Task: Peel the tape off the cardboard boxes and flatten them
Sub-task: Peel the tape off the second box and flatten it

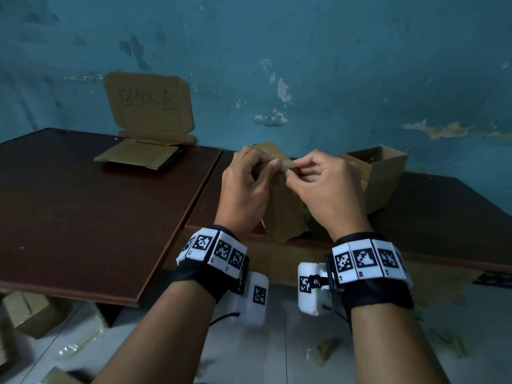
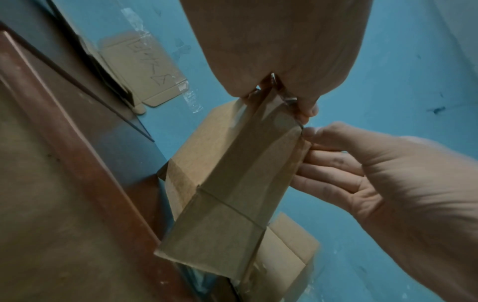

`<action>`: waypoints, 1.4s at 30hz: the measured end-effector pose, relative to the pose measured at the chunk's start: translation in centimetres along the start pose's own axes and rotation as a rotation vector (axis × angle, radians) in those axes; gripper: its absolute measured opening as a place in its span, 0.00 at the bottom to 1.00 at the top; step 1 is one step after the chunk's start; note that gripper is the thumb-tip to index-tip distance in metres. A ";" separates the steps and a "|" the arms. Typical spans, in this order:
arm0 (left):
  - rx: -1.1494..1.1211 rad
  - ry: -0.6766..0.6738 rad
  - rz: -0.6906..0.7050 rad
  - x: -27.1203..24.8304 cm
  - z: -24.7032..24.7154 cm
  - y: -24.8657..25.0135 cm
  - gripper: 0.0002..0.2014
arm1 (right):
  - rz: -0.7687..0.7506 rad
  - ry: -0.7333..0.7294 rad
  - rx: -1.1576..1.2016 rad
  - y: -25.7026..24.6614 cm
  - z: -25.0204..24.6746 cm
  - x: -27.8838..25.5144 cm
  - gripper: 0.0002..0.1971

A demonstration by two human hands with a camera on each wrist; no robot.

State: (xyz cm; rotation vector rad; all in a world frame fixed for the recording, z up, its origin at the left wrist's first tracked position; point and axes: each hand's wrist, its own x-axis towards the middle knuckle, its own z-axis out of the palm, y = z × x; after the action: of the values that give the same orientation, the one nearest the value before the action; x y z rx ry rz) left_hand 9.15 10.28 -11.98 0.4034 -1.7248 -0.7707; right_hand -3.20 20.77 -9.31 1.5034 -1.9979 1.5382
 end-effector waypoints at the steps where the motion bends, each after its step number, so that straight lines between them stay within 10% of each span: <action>1: -0.018 0.007 -0.013 0.0 0.0 0.0 0.07 | 0.005 0.000 0.010 -0.1 0.0 0.0 0.08; 42: -0.136 -0.112 -0.091 0.3 -0.5 0.5 0.06 | -0.108 0.036 -0.211 0.2 1.3 -1.1 0.06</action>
State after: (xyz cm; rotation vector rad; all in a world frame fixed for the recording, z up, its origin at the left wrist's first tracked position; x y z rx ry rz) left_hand 9.57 10.37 -11.35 0.3526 -1.7556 -0.9864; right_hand -2.35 20.35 -10.71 1.4622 -1.9546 1.2609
